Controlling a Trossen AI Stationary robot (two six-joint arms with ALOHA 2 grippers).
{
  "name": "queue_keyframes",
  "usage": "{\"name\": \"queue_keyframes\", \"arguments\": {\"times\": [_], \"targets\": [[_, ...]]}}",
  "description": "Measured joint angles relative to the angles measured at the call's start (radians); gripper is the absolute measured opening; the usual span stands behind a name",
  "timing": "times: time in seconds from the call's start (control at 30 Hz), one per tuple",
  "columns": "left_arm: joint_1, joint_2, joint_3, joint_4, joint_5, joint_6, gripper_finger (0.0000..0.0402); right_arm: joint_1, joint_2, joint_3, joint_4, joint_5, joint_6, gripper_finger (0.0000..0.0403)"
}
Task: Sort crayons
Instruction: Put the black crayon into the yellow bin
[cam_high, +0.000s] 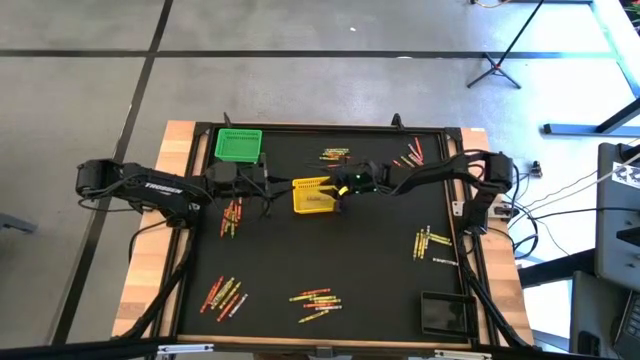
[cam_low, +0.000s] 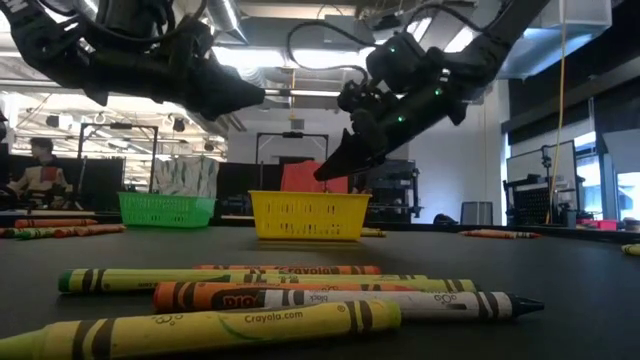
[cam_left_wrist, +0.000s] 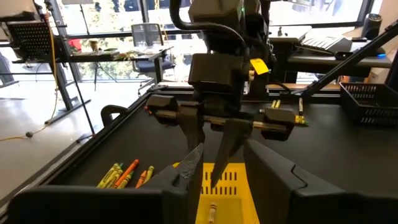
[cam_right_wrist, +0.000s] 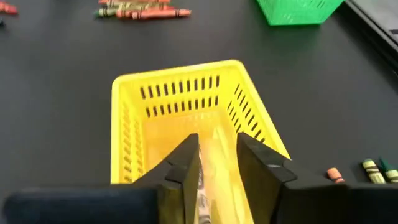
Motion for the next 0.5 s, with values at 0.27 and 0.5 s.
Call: {"name": "queue_keyframes", "arguments": {"times": [0.27,0.5], "targets": [[0.000,0.000,0.000,0.003,-0.002,0.000,0.0103,-0.022,-0.286,0.028,-0.480,0.146,-0.032,0.0111],[0.000,0.000,0.000,0.005,-0.025,0.001,0.0103,-0.141,-0.513,0.028,-0.785,0.372,-0.013,0.0111]]}}
